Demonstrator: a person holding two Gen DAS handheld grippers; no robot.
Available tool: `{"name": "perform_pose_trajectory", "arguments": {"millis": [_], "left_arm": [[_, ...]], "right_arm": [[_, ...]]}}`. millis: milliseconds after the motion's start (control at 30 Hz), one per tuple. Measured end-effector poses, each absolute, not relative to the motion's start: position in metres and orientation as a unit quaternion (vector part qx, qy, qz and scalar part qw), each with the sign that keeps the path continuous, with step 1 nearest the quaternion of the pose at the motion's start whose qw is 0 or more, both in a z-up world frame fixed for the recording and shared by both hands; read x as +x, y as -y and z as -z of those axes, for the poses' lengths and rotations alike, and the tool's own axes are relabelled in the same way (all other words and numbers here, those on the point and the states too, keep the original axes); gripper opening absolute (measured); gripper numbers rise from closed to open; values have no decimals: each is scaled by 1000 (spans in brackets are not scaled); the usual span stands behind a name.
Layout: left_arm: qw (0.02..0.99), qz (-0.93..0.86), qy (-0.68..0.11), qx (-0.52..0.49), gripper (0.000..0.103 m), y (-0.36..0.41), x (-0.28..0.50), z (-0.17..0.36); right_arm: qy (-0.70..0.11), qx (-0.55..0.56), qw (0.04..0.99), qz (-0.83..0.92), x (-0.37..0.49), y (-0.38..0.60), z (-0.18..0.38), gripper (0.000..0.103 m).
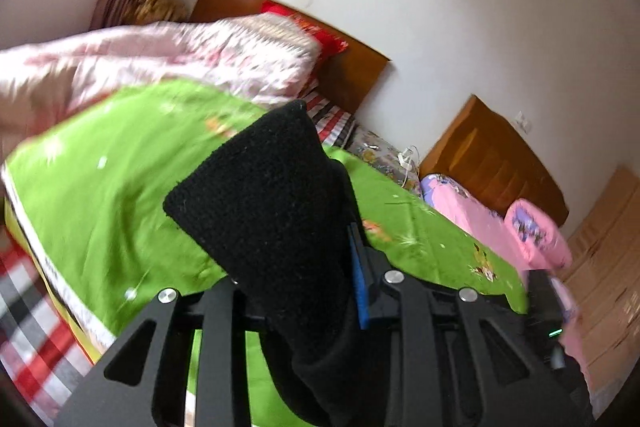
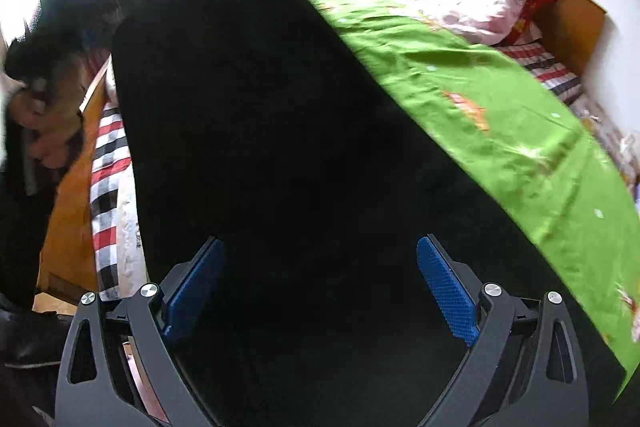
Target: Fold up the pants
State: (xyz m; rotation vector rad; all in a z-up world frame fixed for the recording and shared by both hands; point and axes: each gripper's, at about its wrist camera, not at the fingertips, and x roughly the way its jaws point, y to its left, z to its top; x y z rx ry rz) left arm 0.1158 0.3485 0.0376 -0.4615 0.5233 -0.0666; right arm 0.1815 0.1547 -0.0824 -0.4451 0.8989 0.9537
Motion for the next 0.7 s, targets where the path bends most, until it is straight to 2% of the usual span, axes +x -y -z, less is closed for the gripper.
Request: {"name": "perform_pose_trajectory", "arguments": {"millis": [33, 167, 200, 267, 367, 533, 633, 700], "left_arm": [[943, 33, -255, -212, 28, -338, 116, -47], [951, 61, -249, -174, 28, -293, 103, -75], [952, 75, -246, -165, 28, -274, 101, -83], [953, 101, -242, -154, 19, -247, 101, -90], [953, 122, -253, -111, 19, -194, 104, -89], [935, 168, -313, -22, 19, -87, 113, -31], [915, 192, -350, 47, 19, -26, 107, 18], [915, 171, -343, 128, 21, 2, 99, 42]], "right_arm": [[-412, -210, 775, -431, 180, -161, 87, 98], [-404, -188, 799, -404, 180, -148, 76, 95], [-398, -170, 811, -395, 178, -134, 68, 95], [-378, -111, 840, -374, 172, -93, 50, 95], [-351, -9, 880, -320, 163, -8, 29, 96], [-326, 117, 915, -209, 134, 122, 26, 97], [-317, 150, 919, -180, 110, 168, 31, 97], [-318, 156, 920, -170, 98, 182, 36, 97]]}}
